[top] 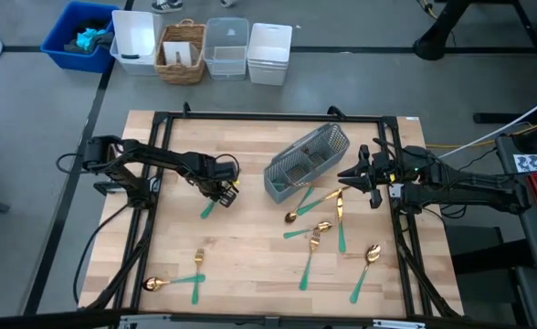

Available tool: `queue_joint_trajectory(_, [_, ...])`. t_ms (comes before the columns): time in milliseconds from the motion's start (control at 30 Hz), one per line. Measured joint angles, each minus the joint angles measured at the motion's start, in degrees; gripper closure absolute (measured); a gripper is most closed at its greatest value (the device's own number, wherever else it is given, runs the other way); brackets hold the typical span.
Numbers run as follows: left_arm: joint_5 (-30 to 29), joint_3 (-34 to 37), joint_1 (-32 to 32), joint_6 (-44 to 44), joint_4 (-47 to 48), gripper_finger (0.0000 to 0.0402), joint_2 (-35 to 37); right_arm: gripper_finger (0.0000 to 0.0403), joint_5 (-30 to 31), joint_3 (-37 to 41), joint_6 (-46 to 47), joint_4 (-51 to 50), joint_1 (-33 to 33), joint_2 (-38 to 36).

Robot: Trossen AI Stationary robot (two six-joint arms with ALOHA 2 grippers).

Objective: Sort silverware
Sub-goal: Put the left knife into the basket

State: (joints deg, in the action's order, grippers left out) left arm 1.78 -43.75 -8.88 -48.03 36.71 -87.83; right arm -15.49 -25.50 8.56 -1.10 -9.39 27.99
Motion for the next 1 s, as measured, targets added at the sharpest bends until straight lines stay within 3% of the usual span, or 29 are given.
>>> queue_joint_trajectory(600, [-0.5, -0.2, 0.0, 0.7, -2.1, 0.0379, 1.1, 0.0322, 0.0, 0.0, -0.1, -0.3, 0.0, 0.0])
queue_joint_trajectory(1000, [-1.2, -0.3, 0.2, 6.4, -3.6, 0.0283, 1.1, 0.0322, 0.0, 0.0, -0.1, -0.3, 0.0, 0.0])
